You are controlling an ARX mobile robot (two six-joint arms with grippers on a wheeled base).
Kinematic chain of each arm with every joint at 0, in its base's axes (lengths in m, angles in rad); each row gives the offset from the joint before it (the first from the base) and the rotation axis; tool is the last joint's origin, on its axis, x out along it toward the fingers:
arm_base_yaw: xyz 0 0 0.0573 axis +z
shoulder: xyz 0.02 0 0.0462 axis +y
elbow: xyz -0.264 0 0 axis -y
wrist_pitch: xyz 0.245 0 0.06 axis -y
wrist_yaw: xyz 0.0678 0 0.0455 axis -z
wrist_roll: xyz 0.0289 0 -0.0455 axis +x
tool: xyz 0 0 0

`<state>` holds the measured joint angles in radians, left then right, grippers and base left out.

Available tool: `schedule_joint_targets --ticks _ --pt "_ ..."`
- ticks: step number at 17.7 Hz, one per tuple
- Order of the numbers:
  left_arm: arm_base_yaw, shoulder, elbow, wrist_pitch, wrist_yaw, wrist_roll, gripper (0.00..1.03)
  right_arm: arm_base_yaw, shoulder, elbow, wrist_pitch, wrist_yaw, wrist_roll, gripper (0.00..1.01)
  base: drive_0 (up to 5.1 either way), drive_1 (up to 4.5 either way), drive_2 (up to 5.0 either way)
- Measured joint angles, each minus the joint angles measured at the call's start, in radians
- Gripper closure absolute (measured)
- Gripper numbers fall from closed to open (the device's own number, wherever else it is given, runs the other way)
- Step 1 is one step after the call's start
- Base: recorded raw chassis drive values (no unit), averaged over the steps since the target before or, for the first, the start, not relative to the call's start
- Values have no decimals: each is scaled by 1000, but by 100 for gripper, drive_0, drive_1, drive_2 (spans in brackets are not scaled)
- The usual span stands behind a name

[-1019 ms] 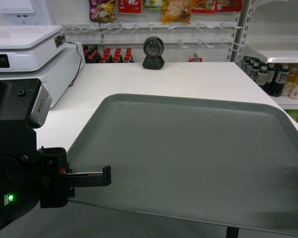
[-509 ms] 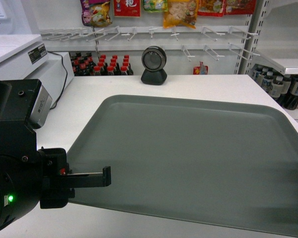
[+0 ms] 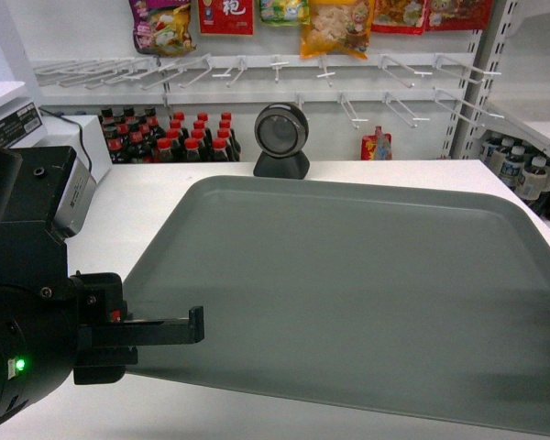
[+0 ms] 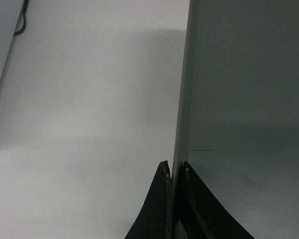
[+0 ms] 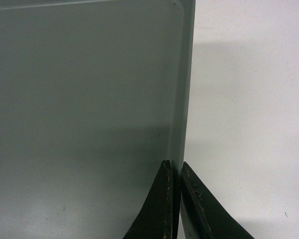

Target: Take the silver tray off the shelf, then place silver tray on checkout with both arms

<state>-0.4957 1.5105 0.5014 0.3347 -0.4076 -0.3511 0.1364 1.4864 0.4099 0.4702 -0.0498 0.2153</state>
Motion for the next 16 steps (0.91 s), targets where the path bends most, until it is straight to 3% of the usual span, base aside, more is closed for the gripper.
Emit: schedule_joint_targets --ticks 2,3,4,6,7,9,11,13,16 --pt "-2 0 16 -54 -8 -24 100 0 0 0 4 0 0 98 -490 255 255" --pt "3 5 63 -179 -3 -80 100 0 0 0 1 -6 -2 98 -490 255 255" --pt "16 13 84 -232 16 -125 100 -2 7 4 -6 -27 -11 98 0 0 0" --pt "58 38 89 -244 87 -227 100 -27 84 52 8 -118 -37 98 0 0 0" --pt "79 60 88 -218 102 -241 100 -27 139 89 35 -143 -53 98 0 0 0" --pt "164 135 94 -129 171 -237 100 -26 301 211 93 -190 -74 98 0 0 0" --pt "212 220 126 -70 210 -206 100 -17 436 306 97 -200 -72 98 0 0 0" --pt "232 297 164 -52 229 -190 100 -9 524 370 99 -190 -58 98 0 0 0" --pt "228 352 187 -59 229 -165 100 10 575 385 93 -142 -64 98 0 0 0"
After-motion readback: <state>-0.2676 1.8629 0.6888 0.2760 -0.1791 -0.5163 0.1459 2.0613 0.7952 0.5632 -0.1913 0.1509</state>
